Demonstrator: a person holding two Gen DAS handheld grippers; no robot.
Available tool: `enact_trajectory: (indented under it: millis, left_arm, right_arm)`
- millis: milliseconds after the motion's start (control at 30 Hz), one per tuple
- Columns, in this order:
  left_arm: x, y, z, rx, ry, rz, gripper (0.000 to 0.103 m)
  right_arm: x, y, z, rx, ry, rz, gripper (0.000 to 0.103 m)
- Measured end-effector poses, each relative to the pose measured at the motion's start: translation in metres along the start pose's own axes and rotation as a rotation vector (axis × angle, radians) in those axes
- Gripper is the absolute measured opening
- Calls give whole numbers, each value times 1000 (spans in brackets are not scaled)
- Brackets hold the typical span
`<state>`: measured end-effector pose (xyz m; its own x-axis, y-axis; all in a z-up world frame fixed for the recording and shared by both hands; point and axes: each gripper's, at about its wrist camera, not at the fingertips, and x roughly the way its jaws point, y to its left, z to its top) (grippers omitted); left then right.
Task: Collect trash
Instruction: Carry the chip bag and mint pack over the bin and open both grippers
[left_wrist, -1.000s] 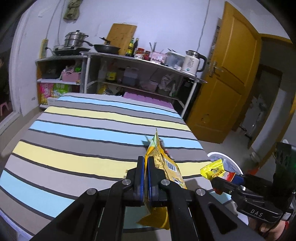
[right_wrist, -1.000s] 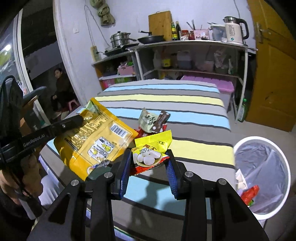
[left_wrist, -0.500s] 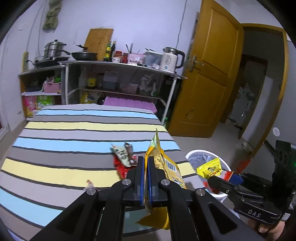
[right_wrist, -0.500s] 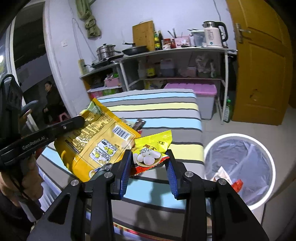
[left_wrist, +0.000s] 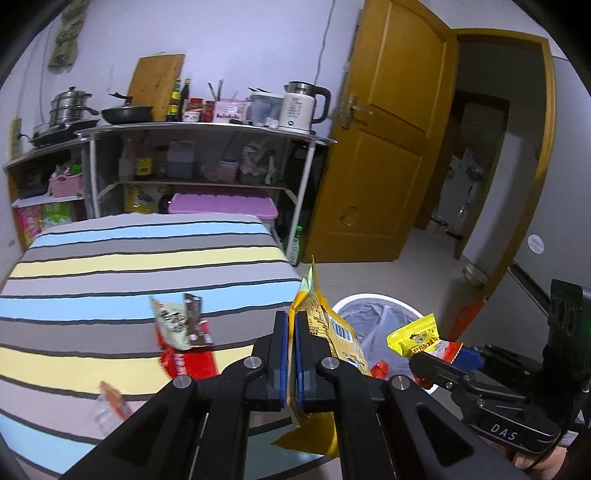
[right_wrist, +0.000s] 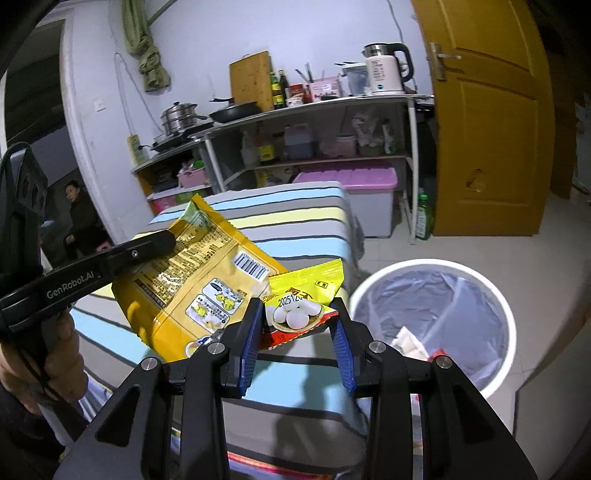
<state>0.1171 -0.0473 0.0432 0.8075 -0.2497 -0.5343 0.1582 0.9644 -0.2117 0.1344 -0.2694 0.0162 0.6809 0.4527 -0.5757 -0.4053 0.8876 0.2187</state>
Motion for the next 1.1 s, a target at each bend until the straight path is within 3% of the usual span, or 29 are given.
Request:
enact_trajectory:
  millis: [700,1100]
  left_arm:
    - [80,-66,10,89,76,-101,3]
    - [138,-89,0,118,159,-106,3]
  right_arm:
    - [-2,-78,-10,124,5,-123,38]
    - [18,-118,-16,172,44,-194,38]
